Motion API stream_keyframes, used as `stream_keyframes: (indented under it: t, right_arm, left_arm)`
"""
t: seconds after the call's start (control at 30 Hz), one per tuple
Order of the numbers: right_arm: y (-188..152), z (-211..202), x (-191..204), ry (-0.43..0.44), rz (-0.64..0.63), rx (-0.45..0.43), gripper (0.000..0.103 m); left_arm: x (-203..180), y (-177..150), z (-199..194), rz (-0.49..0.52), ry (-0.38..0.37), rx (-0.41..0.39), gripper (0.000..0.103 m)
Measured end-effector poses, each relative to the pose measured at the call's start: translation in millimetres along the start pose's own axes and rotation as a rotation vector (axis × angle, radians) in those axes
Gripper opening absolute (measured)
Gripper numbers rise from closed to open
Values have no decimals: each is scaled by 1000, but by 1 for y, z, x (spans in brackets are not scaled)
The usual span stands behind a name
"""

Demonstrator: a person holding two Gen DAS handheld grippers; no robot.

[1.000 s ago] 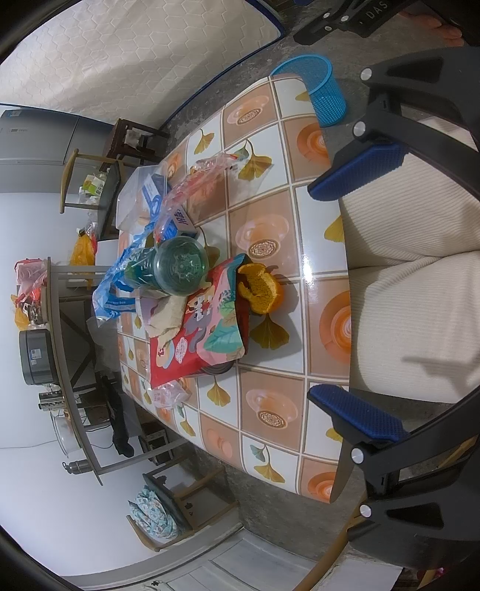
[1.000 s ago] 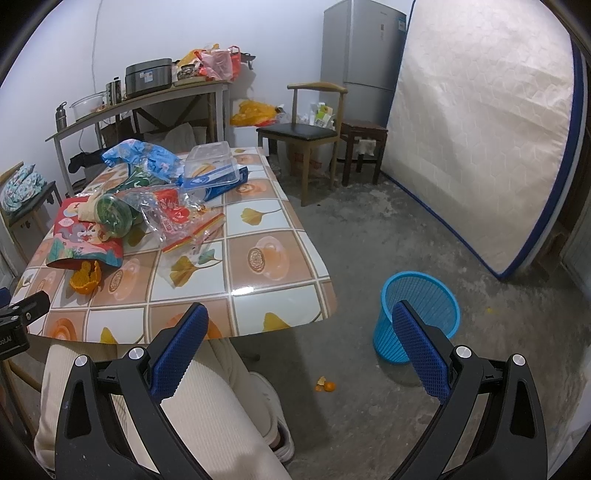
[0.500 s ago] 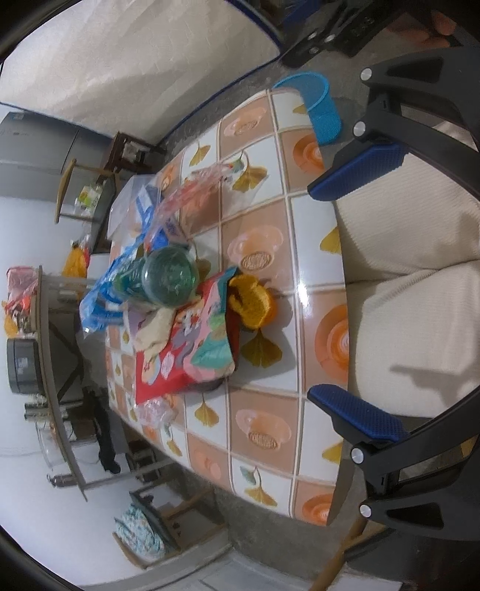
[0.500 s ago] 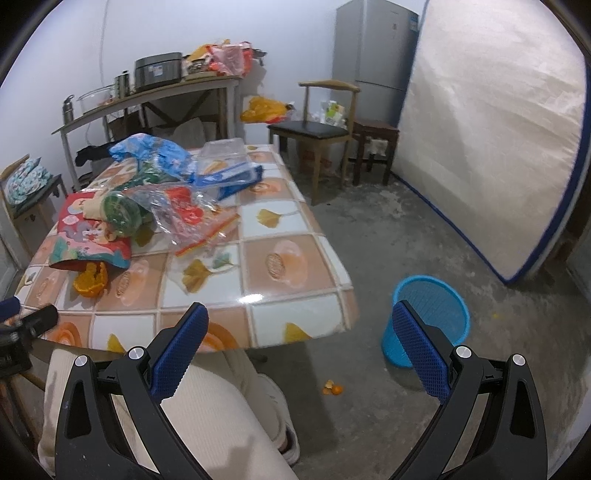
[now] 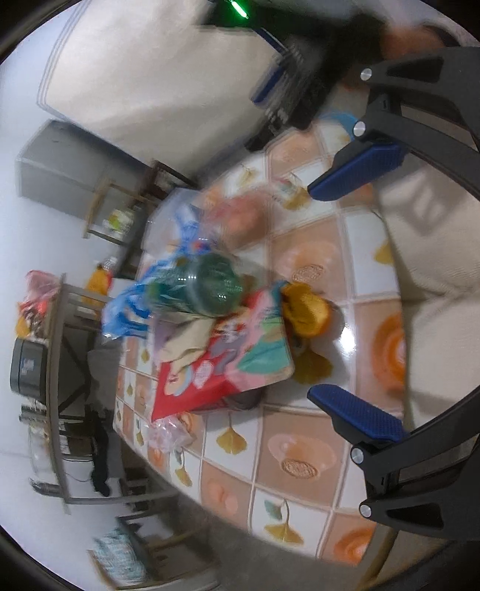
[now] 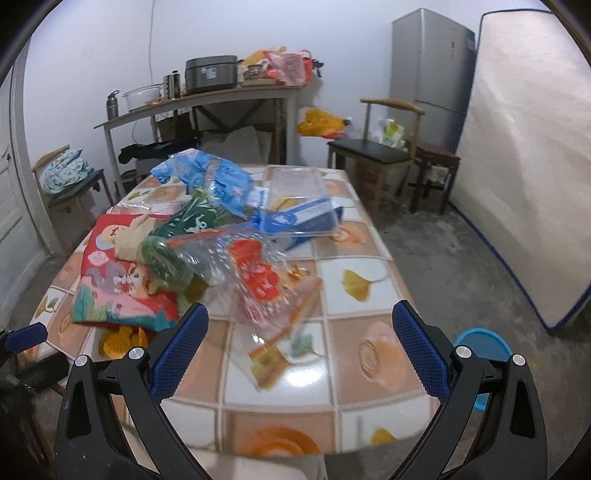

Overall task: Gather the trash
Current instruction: 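Reach the left tool to the red snack bag and grasp it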

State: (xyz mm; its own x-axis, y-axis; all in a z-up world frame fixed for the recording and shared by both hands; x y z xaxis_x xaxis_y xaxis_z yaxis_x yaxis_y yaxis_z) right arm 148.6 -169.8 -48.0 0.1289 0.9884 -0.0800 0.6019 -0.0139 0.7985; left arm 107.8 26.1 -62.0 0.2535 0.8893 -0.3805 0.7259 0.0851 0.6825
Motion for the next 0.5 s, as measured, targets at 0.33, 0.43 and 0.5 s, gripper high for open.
stream_keyframes:
  t: [0.33, 0.43, 0.5]
  right_arm:
    - [10, 33, 44, 14, -145, -15, 95]
    - [6, 42, 50, -7, -190, -15, 95]
    - [4, 48, 54, -20, -218, -10, 94]
  left_arm:
    - [49, 59, -1, -66, -10, -83, 97]
    - [61, 66, 19, -71, -9, -35, 97]
    - [70, 66, 32, -89, -25, 6, 91]
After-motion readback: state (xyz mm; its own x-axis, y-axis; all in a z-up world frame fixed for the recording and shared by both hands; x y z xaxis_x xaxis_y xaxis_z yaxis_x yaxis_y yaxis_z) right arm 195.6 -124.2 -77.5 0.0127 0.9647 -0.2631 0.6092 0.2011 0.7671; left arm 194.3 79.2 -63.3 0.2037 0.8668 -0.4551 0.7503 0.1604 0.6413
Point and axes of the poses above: each gripper's, at about its wrist camera, not at the fingertips, and z roughly the way its jaws point, x to its left, y to its top, the point moved 9 cm from there along z, roughly the way its jaws point, and after that the axes turned 7 degrees about -y, right-handed, at the moved point
